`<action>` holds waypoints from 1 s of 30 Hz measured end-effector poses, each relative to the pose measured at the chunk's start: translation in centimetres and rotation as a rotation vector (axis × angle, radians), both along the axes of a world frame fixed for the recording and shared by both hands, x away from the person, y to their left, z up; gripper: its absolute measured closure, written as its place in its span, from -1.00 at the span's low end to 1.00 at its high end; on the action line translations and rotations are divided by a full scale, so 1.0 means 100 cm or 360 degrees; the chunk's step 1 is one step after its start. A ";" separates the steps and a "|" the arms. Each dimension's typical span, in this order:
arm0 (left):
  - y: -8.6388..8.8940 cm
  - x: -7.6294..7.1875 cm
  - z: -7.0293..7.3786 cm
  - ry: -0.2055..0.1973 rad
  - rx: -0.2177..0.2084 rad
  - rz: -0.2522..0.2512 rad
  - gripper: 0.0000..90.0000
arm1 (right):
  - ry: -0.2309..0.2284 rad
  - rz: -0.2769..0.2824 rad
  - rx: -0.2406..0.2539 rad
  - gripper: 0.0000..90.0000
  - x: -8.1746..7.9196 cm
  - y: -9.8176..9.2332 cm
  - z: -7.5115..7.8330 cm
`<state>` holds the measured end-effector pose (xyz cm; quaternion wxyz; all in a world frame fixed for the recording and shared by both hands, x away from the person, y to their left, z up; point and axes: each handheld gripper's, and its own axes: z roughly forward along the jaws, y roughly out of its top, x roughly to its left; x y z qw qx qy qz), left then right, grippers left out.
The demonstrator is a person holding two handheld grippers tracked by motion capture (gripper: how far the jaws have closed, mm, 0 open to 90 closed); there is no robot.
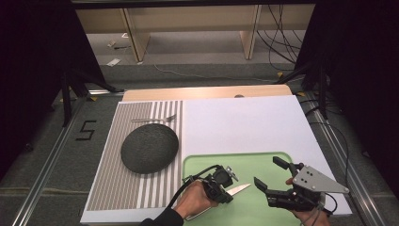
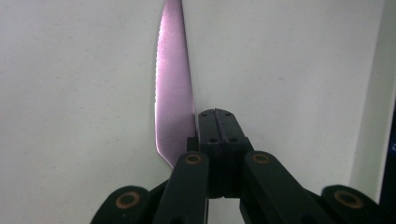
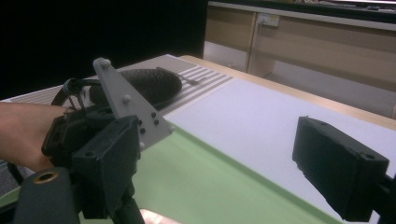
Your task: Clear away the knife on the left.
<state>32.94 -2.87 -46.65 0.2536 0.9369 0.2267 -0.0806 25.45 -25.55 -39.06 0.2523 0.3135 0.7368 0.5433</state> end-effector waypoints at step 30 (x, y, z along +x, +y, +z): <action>0.040 0.023 0.001 -0.0073 0.0063 0.0185 1.00 | 0.0002 0.0011 -0.0006 -0.64 0.000 0.001 0.000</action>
